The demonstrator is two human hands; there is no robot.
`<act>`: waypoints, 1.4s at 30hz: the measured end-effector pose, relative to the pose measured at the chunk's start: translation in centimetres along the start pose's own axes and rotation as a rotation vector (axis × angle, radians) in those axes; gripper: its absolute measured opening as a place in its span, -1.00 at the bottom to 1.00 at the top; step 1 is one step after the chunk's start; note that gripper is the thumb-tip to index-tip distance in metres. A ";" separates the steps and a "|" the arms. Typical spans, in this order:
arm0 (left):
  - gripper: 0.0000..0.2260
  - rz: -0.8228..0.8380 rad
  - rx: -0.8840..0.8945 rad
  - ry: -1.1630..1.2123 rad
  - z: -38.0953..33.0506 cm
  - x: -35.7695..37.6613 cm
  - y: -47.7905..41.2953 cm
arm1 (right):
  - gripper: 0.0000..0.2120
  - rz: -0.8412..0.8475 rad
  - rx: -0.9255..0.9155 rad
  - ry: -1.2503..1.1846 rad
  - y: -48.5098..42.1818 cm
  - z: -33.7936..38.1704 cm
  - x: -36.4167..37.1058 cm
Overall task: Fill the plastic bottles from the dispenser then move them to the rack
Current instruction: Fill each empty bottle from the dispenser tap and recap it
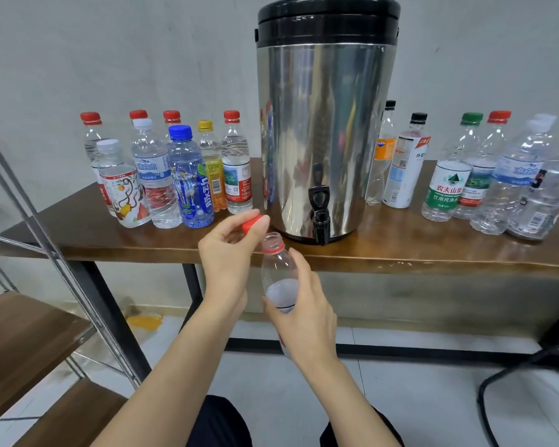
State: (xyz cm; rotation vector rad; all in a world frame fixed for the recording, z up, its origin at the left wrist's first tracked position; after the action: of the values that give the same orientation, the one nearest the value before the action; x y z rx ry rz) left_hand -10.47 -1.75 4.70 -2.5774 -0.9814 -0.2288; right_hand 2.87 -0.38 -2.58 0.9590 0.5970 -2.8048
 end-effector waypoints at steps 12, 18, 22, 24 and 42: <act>-0.72 0.118 0.069 -0.802 9.7 1.4 -8.2 | -0.20 -0.121 0.285 -0.132 -0.3 -8.1 -2.0; -0.65 0.152 0.148 -1.034 10.7 2.0 -8.6 | -0.19 -0.090 0.311 -0.102 -1.4 -9.1 -1.5; -0.67 0.139 0.350 -0.695 6.3 3.1 -7.5 | -0.19 -0.082 0.279 -0.129 -2.1 -8.9 -0.9; -0.72 0.205 0.442 -0.580 3.0 4.2 -6.1 | -0.19 -0.089 0.261 -0.150 -2.3 -8.8 -0.7; -0.77 0.483 0.756 -0.784 -0.8 9.7 -3.7 | -0.21 -0.107 0.243 -0.235 -2.9 -8.1 -0.7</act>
State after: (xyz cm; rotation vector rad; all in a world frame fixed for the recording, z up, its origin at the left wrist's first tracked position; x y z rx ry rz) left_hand -5.75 6.31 9.17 -2.0544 -0.4559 1.1212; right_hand 7.29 5.50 -7.07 0.6312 0.2906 -3.0770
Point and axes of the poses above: each hand's wrist, its own y-axis away from the middle knuckle, its own x-axis out of the palm, z = x × y, the point moved 5 cm from there along -y, towards the middle knuckle
